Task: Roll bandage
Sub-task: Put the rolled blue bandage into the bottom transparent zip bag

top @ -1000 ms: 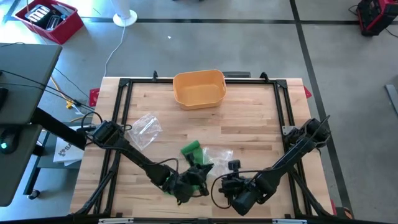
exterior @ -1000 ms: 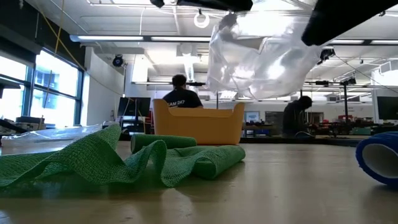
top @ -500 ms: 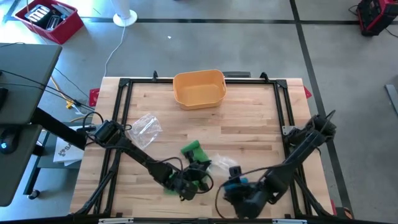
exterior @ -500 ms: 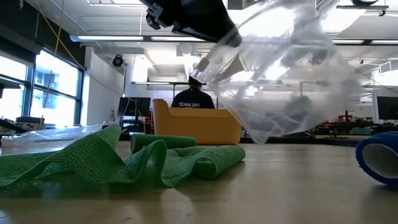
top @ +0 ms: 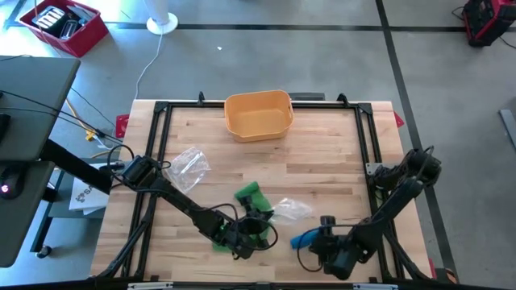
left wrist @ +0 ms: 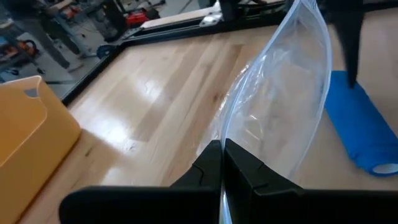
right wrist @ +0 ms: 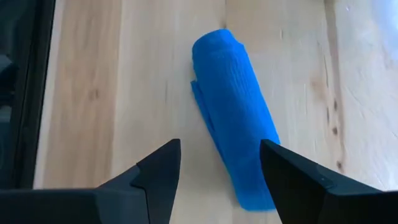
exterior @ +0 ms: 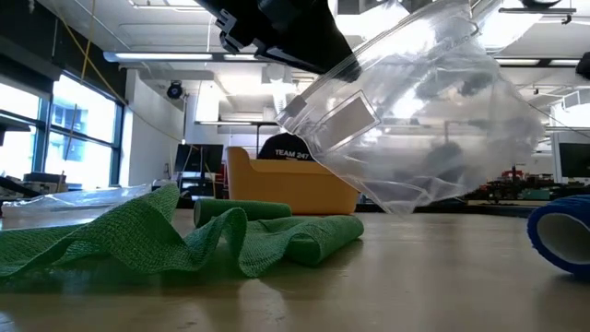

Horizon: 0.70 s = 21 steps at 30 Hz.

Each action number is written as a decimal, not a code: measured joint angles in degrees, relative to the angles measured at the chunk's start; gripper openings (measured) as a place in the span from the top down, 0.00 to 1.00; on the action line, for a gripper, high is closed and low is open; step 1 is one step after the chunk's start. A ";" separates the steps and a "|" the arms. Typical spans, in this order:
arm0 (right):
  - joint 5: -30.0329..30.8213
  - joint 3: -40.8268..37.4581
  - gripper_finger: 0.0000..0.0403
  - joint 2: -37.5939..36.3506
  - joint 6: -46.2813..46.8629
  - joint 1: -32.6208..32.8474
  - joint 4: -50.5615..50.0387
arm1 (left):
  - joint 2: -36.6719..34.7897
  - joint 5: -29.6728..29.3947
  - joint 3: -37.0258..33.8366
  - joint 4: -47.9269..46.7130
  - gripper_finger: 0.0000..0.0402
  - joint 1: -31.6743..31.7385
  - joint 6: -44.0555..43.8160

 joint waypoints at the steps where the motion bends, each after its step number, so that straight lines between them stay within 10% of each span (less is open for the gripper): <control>1: 0.02 -1.47 0.47 -0.14 -0.96 -0.27 2.09 | 0.00 0.29 0.00 -0.01 1.00 0.07 -0.19; 9: -0.26 -10.11 0.51 0.37 -2.56 -2.58 12.01 | 0.00 2.70 0.00 0.44 1.00 0.74 -1.74; 21: 0.98 1.94 0.94 0.40 1.38 -0.98 12.75 | 0.02 2.31 0.00 0.42 1.00 0.99 -3.67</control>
